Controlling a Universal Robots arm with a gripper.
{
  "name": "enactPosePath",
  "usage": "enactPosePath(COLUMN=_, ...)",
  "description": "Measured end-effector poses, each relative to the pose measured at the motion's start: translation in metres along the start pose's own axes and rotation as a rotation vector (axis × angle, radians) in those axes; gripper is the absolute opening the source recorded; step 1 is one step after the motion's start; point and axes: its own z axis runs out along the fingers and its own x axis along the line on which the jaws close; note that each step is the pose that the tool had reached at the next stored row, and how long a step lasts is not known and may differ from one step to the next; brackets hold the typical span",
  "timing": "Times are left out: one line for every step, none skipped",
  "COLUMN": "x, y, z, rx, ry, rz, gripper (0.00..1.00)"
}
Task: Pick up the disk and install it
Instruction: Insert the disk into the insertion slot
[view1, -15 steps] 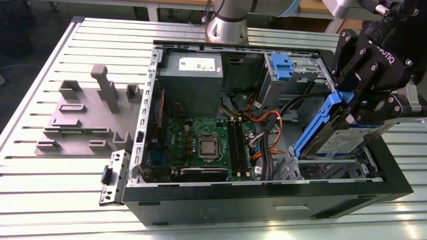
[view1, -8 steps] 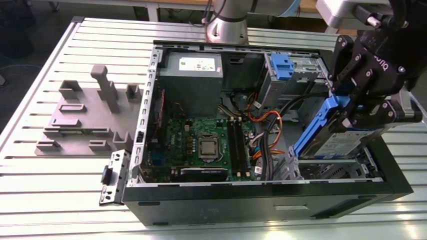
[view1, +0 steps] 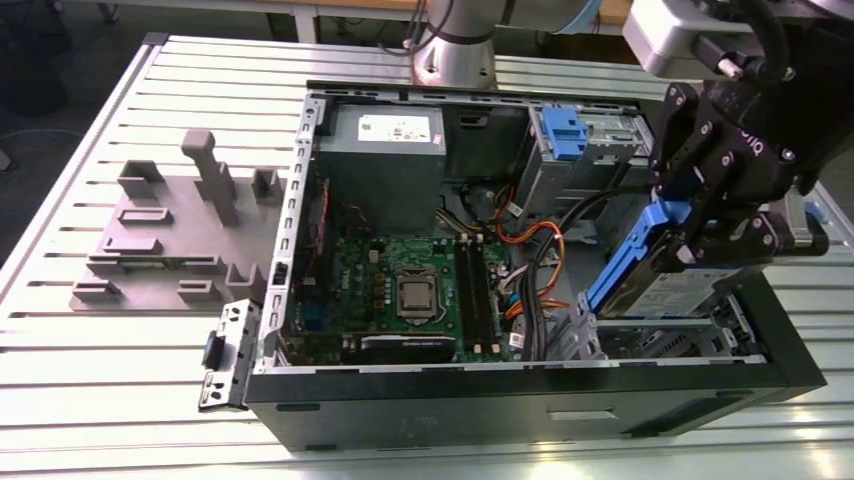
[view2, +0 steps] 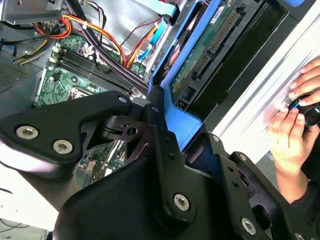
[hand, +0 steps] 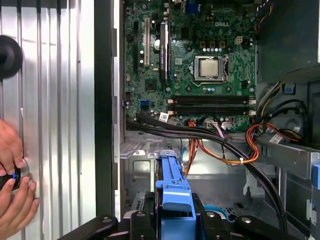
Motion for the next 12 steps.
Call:
enactPosePath(x=0.0, y=0.0, z=0.0012, rx=0.0, ry=0.0, rz=0.0, gripper=0.36)
enactPosePath(x=0.0, y=0.0001, z=0.0023, rx=0.0, ry=0.0, rz=0.0, gripper=0.36)
enactPosePath(x=0.0001, y=0.0001, z=0.0034, rx=0.0, ry=-0.0001, rz=0.0, gripper=0.36)
enactPosePath(x=0.0001, y=0.0001, z=0.0045, rx=0.0, ry=0.0001, rz=0.0, gripper=0.36)
enactPosePath(x=0.0001, y=0.0001, z=0.0055, rx=0.0, ry=0.0001, rz=0.0, gripper=0.36)
enactPosePath(x=0.0001, y=0.0002, z=0.0066, rx=0.0, ry=0.0, rz=0.0, gripper=0.36)
enactPosePath(x=0.0001, y=0.0002, z=0.0078, rx=0.0001, ry=-0.0001, rz=0.0, gripper=0.36)
enactPosePath(x=0.0001, y=0.0002, z=0.0089, rx=0.0, ry=0.0, rz=0.0, gripper=0.36)
enactPosePath(x=0.0001, y=0.0003, z=0.01, rx=0.0, ry=0.0001, rz=0.0, gripper=0.36)
enactPosePath(x=0.0001, y=0.0003, z=0.0111, rx=0.0, ry=0.0, rz=0.0, gripper=0.36)
enactPosePath(x=0.0001, y=0.0003, z=0.0121, rx=0.0, ry=0.0001, rz=0.0, gripper=0.36)
enactPosePath(x=0.0001, y=0.0003, z=0.0132, rx=0.0, ry=0.0001, rz=0.0, gripper=0.36)
